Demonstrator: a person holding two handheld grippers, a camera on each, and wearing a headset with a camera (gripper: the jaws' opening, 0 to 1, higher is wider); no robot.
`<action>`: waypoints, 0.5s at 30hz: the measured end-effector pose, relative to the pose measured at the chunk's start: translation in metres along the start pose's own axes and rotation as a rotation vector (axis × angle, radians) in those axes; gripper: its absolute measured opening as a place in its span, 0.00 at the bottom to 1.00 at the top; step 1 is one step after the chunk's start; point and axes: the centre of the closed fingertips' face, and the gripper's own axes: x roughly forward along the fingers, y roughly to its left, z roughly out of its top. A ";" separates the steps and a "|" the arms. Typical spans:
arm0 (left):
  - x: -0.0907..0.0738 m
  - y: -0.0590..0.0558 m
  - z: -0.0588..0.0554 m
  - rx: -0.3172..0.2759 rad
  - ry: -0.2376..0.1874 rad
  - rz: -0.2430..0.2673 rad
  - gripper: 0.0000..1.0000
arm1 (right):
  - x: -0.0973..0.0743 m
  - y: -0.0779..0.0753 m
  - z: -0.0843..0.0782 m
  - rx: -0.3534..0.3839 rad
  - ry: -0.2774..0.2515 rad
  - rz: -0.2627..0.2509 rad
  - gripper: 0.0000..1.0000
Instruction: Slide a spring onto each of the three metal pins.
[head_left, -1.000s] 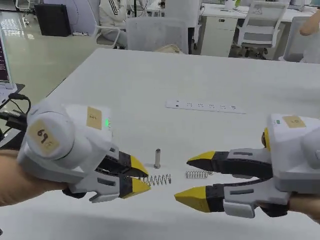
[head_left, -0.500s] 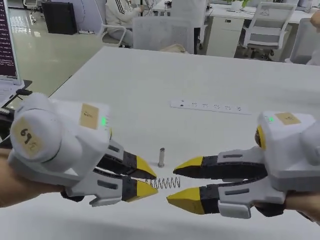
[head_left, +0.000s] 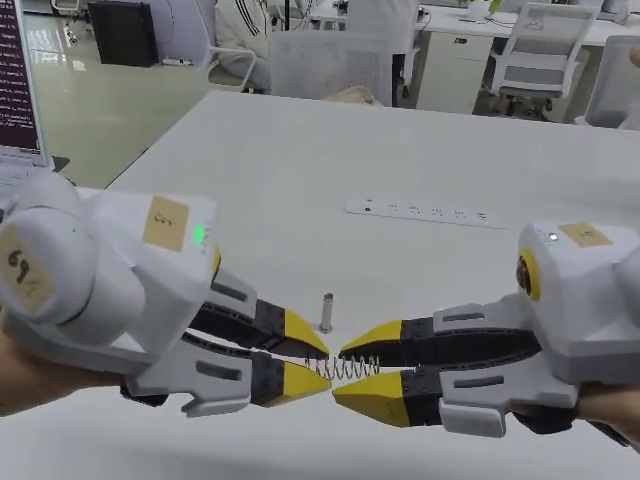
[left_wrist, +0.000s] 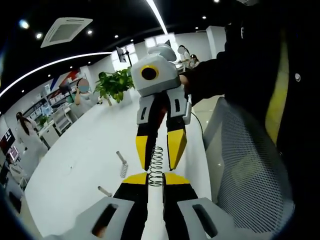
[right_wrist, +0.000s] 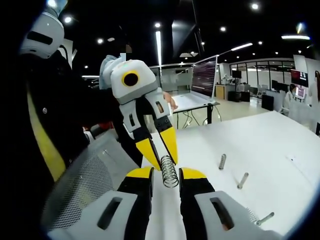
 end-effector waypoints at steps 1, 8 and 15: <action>0.000 0.000 0.000 0.002 0.000 -0.001 0.02 | 0.000 0.001 0.001 0.000 -0.006 0.003 0.17; 0.000 -0.001 0.002 -0.005 -0.011 0.003 0.02 | -0.001 0.001 0.003 0.002 -0.016 0.000 0.14; 0.002 -0.002 0.002 -0.014 -0.018 0.004 0.02 | 0.000 0.000 0.002 -0.002 -0.004 -0.002 0.12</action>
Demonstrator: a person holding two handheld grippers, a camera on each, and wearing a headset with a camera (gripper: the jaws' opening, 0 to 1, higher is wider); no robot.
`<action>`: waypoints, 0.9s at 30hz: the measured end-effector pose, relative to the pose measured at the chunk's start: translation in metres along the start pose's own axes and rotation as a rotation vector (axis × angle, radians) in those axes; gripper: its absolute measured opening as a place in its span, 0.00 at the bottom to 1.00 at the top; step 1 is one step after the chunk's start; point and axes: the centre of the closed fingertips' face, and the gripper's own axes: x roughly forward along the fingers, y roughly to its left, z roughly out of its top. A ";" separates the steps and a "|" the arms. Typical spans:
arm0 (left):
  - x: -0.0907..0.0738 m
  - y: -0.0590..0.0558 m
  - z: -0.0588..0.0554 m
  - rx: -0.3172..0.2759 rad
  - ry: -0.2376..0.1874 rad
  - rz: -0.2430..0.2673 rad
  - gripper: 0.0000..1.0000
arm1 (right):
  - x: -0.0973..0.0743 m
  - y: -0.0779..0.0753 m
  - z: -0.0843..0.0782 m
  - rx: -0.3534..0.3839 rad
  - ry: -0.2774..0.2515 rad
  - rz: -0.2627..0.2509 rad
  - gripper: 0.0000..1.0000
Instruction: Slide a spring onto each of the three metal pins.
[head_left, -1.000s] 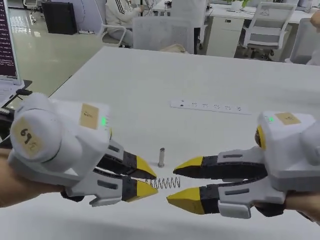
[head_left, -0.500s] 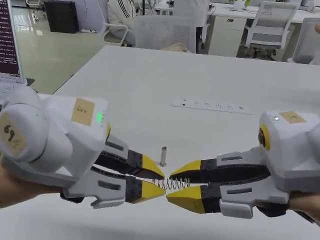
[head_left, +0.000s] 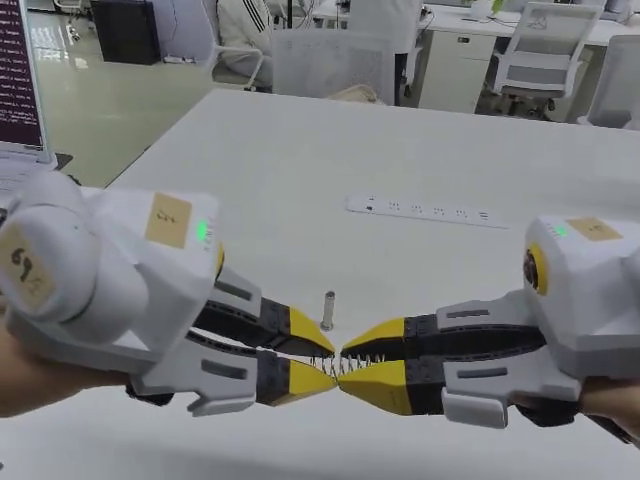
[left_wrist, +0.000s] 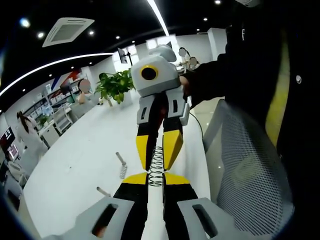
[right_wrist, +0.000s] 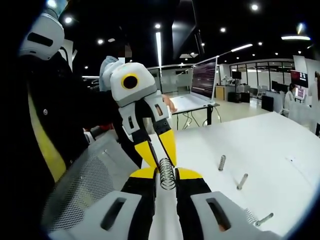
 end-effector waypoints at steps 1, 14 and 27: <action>0.000 0.000 0.000 -0.002 -0.002 -0.001 0.02 | 0.000 0.000 0.000 0.002 0.003 0.001 0.11; 0.001 0.001 0.001 -0.010 -0.018 0.009 0.02 | 0.001 0.000 0.002 -0.004 0.034 0.008 0.12; 0.000 0.002 0.001 -0.032 -0.034 0.014 0.02 | 0.000 -0.003 0.001 0.011 0.032 0.001 0.10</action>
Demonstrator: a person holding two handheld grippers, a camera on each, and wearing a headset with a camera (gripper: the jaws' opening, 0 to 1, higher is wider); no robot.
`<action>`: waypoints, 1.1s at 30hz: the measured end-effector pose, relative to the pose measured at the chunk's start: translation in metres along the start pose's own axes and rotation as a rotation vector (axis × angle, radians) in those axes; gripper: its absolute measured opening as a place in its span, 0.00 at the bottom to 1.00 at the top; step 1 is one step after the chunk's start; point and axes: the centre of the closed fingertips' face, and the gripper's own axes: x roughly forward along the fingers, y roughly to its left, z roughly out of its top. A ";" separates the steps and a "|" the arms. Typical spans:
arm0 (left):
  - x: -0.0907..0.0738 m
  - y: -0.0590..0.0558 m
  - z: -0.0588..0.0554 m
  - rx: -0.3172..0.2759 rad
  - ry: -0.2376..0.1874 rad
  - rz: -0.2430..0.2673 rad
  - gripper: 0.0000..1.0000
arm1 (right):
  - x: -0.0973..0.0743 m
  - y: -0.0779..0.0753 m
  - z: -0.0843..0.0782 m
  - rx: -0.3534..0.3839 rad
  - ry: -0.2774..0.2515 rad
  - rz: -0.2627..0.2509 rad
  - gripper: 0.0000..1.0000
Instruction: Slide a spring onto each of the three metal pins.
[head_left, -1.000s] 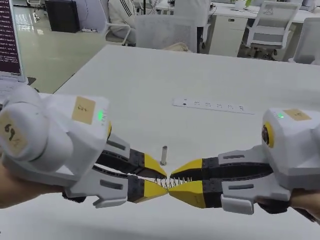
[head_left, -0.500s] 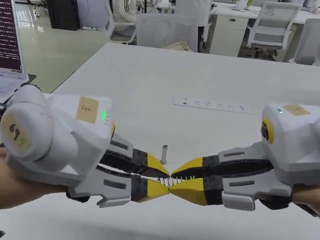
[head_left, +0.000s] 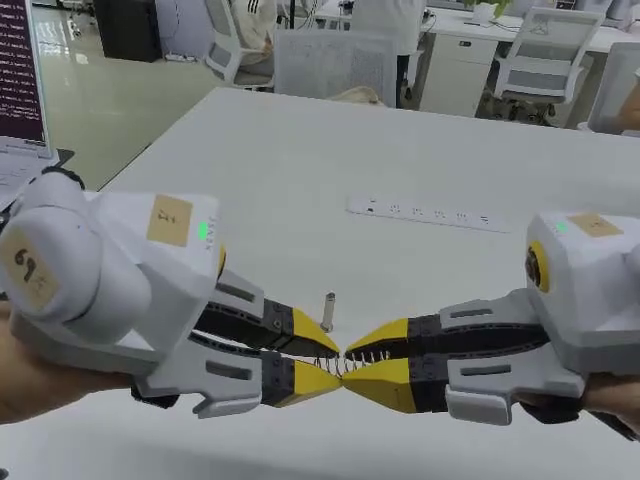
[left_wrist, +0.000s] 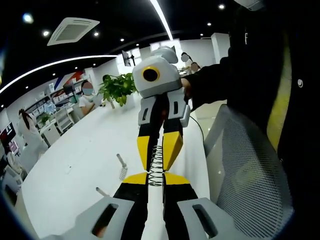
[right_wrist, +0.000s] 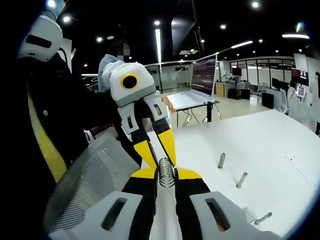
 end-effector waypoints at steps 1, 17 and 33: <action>0.000 0.000 0.000 0.002 0.001 0.000 0.02 | 0.000 0.000 0.000 -0.001 0.002 0.002 0.10; 0.003 0.000 0.001 -0.005 -0.018 0.024 0.03 | -0.001 0.000 0.000 -0.024 0.133 0.014 0.08; 0.025 0.010 -0.007 -0.041 -0.053 0.071 0.03 | -0.005 -0.018 -0.016 -0.125 0.446 0.000 0.08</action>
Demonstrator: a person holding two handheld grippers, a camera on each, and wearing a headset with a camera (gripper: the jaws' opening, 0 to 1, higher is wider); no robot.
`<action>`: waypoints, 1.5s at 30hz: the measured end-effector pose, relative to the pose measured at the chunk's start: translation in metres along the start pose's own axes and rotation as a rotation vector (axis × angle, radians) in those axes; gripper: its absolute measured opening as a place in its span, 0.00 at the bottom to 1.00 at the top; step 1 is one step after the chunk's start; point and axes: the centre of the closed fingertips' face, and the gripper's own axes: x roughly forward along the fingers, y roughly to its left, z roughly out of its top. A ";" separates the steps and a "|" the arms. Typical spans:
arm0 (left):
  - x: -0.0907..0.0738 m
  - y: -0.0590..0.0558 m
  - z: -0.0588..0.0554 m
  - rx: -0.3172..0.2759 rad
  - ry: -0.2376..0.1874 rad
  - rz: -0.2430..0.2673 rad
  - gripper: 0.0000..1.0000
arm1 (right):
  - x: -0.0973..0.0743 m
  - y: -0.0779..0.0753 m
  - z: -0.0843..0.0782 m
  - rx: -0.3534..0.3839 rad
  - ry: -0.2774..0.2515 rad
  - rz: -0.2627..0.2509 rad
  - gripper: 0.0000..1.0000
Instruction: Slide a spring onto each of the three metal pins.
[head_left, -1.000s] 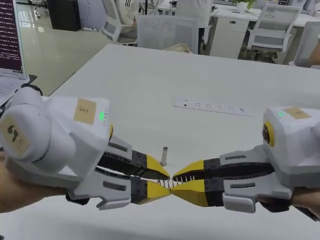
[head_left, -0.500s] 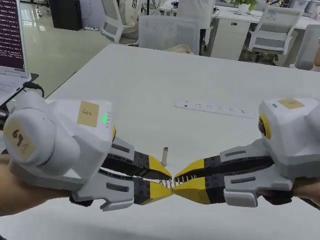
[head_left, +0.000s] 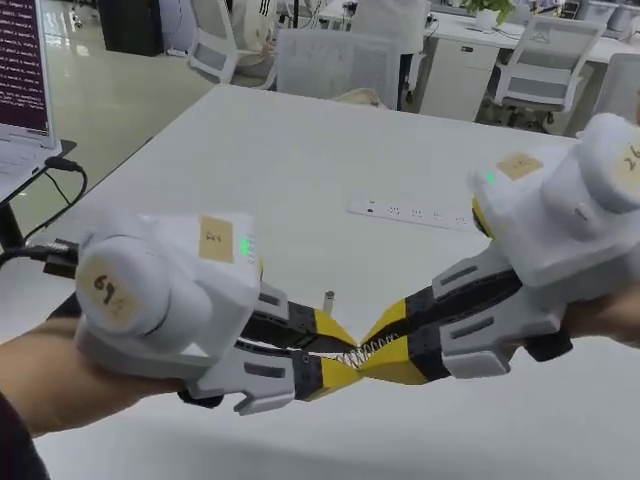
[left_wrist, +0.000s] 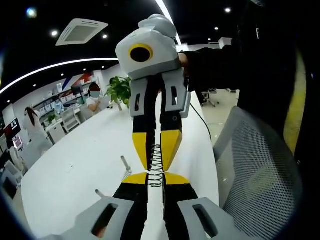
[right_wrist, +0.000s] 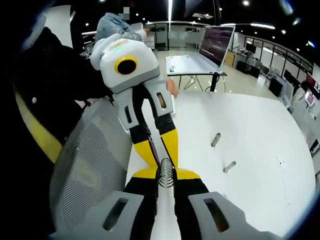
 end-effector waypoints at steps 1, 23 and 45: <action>0.001 0.001 -0.001 -0.001 -0.003 0.005 0.03 | 0.001 -0.001 -0.001 -0.009 0.020 -0.004 0.08; 0.024 0.014 -0.015 -0.071 -0.052 0.080 0.03 | 0.010 -0.022 -0.020 -0.073 0.318 0.007 0.08; 0.027 0.022 -0.019 -0.105 -0.065 0.107 0.02 | 0.013 -0.031 -0.021 -0.100 0.425 0.021 0.08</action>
